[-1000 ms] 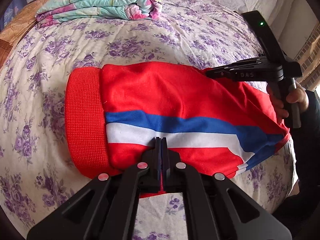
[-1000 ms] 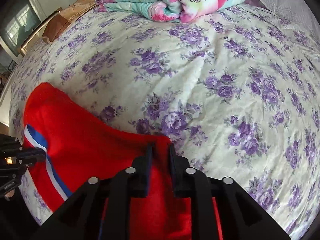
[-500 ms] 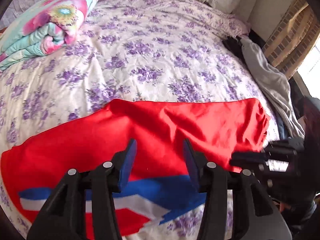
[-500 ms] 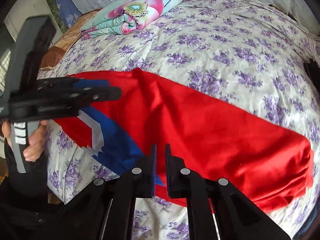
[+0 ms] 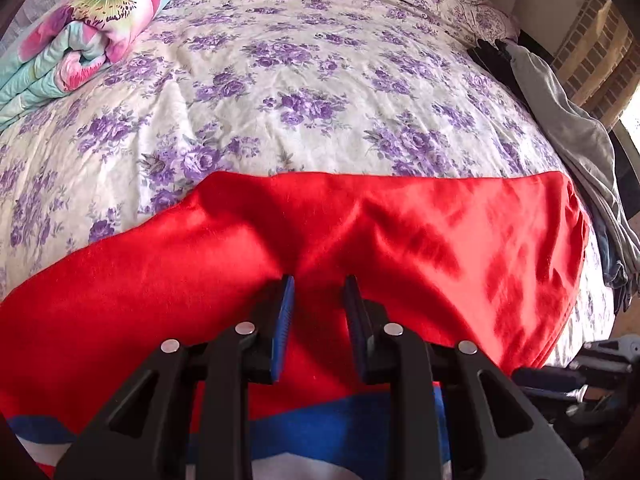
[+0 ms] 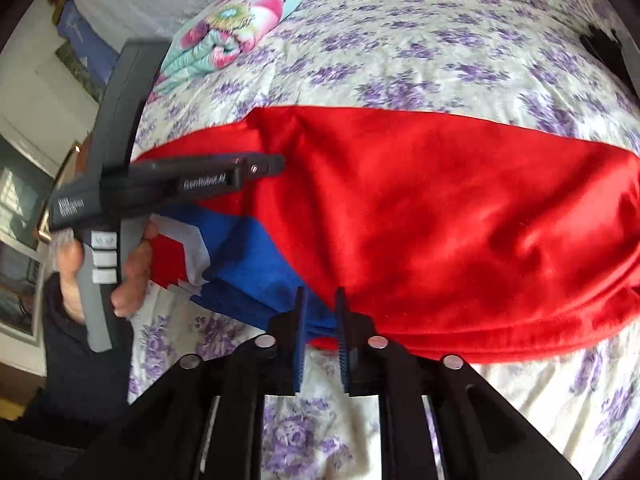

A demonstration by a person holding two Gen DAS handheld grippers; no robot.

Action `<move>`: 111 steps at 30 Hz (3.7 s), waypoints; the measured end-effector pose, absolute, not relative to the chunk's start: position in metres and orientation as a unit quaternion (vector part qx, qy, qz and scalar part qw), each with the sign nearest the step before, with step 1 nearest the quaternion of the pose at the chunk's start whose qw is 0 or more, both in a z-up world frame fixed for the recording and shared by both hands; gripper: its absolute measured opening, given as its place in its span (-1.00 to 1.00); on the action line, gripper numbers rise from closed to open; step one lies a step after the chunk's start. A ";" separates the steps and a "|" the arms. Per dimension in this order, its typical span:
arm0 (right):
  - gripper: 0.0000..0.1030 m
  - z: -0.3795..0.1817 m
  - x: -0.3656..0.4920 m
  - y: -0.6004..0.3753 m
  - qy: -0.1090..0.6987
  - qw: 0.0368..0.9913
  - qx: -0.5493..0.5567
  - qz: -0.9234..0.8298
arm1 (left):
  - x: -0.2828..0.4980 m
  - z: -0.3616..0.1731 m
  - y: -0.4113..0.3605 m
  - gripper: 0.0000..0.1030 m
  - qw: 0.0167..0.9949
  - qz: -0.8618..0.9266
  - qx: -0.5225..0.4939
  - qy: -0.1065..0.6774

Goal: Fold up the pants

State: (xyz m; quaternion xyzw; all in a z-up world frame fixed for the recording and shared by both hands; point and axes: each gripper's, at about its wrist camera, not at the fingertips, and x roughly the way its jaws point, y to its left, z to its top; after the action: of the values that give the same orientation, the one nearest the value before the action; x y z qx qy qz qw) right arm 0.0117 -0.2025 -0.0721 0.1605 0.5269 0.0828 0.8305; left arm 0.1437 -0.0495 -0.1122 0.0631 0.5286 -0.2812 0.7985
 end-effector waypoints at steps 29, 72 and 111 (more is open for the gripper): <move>-0.62 -0.120 -0.041 -0.444 0.404 0.800 0.435 -0.094 | 0.039 -0.098 -0.047 -0.53 0.782 -0.297 0.086 0.542; -0.61 -0.068 -0.028 -0.410 0.432 0.851 0.274 -0.120 | 0.059 -0.073 -0.119 -0.92 0.802 -0.316 -0.005 0.506; 0.10 -0.039 0.062 -0.108 0.537 0.836 0.020 0.110 | 0.102 -0.104 0.139 -0.91 0.841 -0.188 -0.136 0.489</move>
State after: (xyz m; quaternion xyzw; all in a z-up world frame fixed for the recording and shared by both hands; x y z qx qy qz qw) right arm 0.0624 -0.1085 -0.0387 0.0203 0.5371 0.1104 0.8360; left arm 0.1018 0.1388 -0.1044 -0.1355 0.4890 -0.1878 0.8410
